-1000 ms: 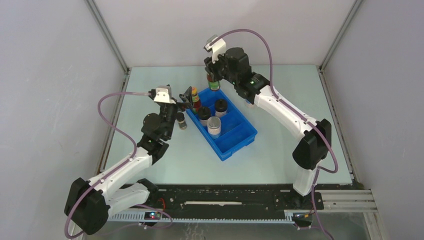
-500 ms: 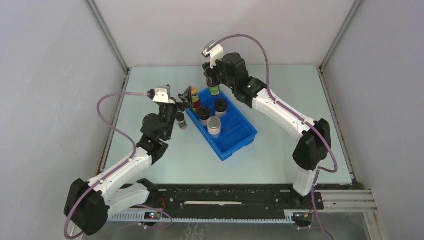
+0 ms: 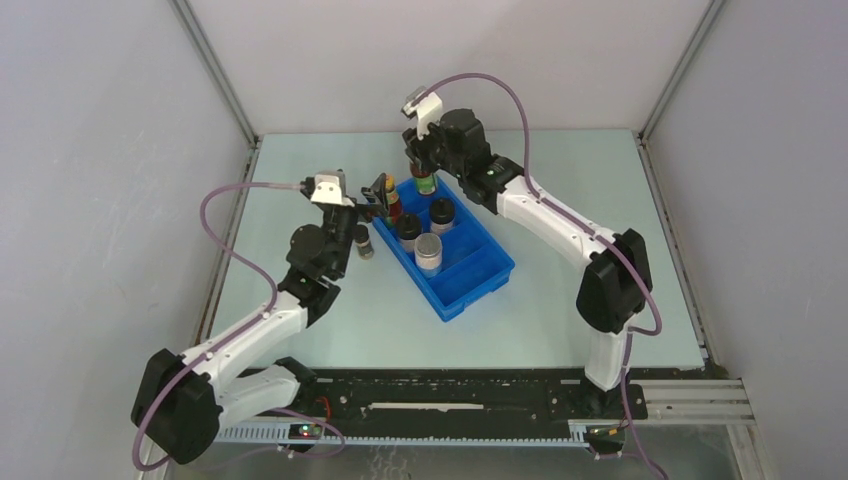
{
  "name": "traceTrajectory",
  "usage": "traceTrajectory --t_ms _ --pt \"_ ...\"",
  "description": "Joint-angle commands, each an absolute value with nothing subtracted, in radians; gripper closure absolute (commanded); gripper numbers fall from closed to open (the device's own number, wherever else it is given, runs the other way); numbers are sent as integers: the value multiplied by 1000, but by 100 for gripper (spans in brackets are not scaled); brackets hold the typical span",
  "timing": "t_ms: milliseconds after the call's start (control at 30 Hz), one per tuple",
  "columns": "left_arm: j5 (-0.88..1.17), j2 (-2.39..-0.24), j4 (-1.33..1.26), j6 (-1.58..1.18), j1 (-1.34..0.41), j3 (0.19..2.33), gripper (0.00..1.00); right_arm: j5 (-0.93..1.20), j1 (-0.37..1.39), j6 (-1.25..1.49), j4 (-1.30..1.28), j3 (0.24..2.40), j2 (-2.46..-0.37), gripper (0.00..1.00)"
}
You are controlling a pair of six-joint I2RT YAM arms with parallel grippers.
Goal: Organize the condiment bottles
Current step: Place the bottle in the storage box.
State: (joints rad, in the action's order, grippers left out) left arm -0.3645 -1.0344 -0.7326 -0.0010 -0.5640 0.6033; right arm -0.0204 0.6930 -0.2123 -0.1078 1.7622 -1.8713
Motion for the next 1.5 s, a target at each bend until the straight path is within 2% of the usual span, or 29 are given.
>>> traceTrajectory --t_ms 0,433,1467 --pt "-384 -1056 -789 -2 -560 665 8 17 678 -186 48 1843 -1878 100" --pt "-381 -1106 -815 -2 -549 676 8 58 650 -158 59 1891 -1962 100" --pt "-367 -1192 -910 -21 -534 655 8 117 594 -119 139 1836 -2031 100"
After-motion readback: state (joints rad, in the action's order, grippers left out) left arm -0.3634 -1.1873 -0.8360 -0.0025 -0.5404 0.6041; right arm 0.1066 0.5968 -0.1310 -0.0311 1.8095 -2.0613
